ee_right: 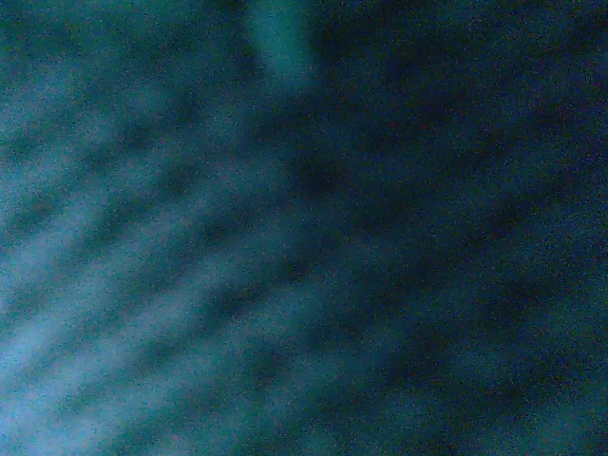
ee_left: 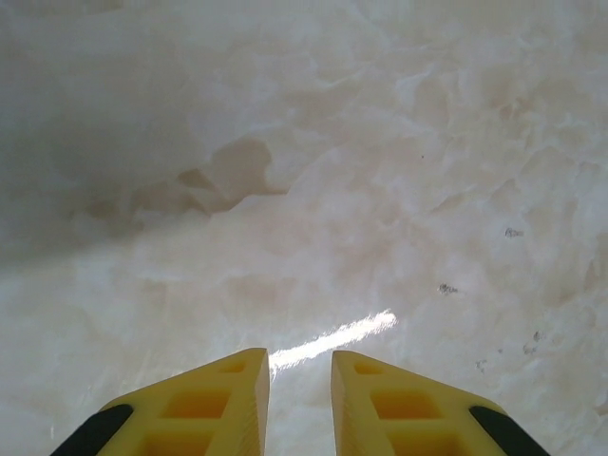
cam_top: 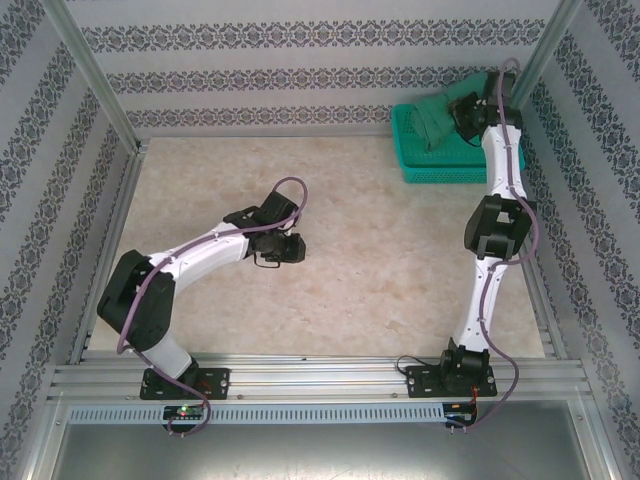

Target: Roll up the long pants

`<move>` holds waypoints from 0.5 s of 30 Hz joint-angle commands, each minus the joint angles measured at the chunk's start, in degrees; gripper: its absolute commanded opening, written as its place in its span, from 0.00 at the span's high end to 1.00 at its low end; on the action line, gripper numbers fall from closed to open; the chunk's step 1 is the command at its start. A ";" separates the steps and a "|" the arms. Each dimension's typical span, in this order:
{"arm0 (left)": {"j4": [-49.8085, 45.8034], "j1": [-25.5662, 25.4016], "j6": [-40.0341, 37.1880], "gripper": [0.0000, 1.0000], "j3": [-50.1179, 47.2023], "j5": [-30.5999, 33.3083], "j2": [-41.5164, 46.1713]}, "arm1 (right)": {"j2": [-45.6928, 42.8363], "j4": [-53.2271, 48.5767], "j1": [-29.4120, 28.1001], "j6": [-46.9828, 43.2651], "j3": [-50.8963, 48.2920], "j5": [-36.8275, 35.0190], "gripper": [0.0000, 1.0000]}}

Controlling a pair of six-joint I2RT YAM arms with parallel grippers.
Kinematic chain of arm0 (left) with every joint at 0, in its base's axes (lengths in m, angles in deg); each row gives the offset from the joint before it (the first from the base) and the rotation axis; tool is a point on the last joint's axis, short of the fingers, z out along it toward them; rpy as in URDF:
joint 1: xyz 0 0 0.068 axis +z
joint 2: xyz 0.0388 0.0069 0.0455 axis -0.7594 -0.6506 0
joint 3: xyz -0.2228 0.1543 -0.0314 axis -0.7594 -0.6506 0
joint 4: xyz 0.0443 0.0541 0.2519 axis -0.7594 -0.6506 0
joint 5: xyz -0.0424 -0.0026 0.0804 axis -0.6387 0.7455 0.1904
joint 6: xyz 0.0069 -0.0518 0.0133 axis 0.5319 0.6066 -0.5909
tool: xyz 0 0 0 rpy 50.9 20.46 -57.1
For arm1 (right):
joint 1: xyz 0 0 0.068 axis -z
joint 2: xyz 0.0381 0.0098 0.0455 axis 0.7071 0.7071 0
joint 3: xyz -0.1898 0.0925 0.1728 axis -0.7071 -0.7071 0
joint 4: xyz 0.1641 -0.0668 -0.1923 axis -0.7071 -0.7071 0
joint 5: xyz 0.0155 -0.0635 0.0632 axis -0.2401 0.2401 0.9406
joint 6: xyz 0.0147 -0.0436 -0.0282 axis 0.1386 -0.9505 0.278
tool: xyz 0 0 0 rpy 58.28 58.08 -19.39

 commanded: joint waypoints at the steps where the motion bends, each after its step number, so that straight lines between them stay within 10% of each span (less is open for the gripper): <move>1: -0.92 0.84 -1.53 0.77 1.68 -1.35 -1.57 | -0.76 12.73 0.71 5.49 -0.98 0.26 1.00; 8: -1.52 2.44 -0.83 0.75 3.19 -2.27 -2.68 | 2.18 14.95 1.06 11.63 -8.52 -1.02 0.94; 12: -2.11 3.73 -0.80 0.72 4.68 -2.81 -3.28 | 2.10 8.28 0.70 13.12 -10.17 -5.46 0.03; 15: -2.55 4.79 -1.17 0.72 5.80 -3.39 -4.00 | -1.11 4.38 0.22 12.48 -13.16 -11.31 0.02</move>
